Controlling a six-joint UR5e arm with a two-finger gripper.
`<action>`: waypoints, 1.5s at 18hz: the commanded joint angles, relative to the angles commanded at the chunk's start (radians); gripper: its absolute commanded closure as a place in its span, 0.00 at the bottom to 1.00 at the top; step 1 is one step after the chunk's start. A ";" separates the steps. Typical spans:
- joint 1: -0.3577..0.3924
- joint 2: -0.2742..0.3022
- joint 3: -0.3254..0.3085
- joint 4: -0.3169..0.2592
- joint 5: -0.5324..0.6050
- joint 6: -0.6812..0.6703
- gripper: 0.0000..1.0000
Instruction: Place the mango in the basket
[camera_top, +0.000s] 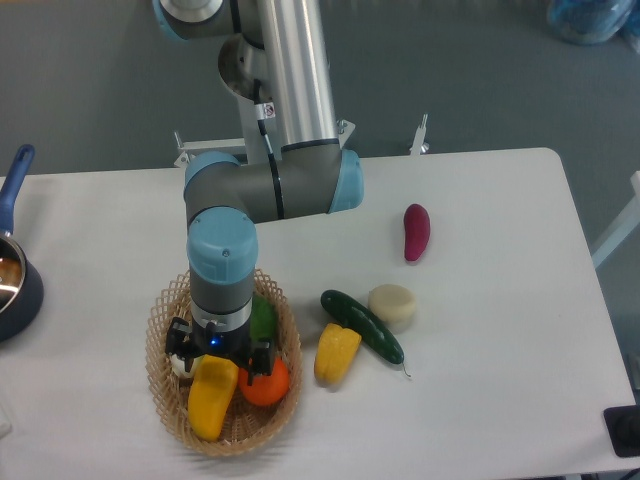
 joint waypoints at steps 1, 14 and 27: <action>0.006 0.015 0.002 0.000 0.000 0.000 0.00; 0.201 0.192 0.157 -0.040 0.124 0.130 0.00; 0.400 0.414 -0.009 -0.124 0.101 0.795 0.00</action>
